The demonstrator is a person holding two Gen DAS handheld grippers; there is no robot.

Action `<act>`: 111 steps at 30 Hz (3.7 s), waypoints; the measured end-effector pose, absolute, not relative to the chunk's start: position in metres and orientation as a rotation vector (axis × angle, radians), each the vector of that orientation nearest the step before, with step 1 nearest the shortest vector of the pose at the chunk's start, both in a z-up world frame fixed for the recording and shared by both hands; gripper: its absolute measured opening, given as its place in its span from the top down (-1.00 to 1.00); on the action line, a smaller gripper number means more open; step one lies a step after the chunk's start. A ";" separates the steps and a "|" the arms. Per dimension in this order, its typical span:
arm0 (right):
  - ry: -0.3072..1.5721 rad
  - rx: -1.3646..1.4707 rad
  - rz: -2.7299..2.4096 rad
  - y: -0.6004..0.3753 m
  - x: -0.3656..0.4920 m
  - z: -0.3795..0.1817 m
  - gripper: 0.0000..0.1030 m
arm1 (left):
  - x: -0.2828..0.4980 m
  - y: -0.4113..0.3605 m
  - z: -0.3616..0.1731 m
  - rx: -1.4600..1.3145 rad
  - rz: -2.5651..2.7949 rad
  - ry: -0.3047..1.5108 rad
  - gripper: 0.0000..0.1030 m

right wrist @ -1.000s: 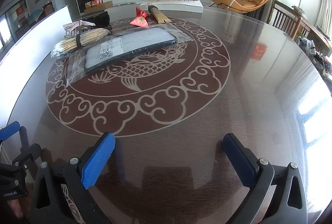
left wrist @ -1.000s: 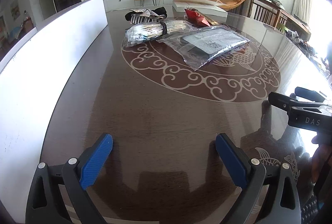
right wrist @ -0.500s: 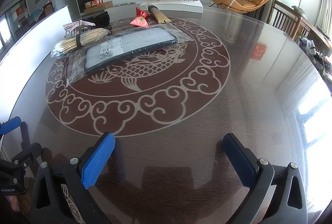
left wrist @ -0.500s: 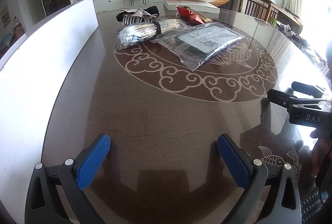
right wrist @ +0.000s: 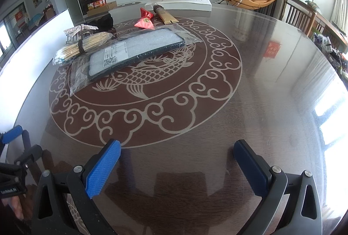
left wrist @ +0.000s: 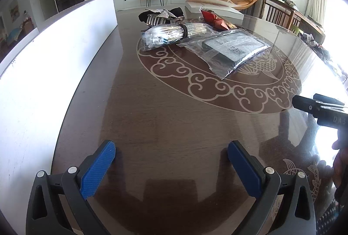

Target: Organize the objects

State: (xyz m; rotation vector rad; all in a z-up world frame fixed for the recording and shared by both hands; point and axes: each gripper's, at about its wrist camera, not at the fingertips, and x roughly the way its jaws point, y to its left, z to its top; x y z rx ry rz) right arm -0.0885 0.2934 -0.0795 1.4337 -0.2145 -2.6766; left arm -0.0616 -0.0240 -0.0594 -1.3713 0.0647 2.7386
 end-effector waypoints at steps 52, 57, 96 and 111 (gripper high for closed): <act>0.175 1.358 -2.591 0.259 -0.074 -0.084 -1.00 | -0.063 -0.024 -0.059 -1.370 2.744 0.063 -1.00; 0.182 1.343 -2.586 0.260 -0.076 -0.086 -1.00 | -0.064 -0.024 -0.059 -1.370 2.744 0.062 -1.00; 0.184 1.341 -2.586 0.261 -0.078 -0.087 -1.00 | -0.064 -0.023 -0.059 -1.370 2.744 0.063 -1.00; 0.184 1.341 -2.586 0.261 -0.079 -0.087 -1.00 | -0.064 -0.023 -0.058 -1.370 2.744 0.064 -1.00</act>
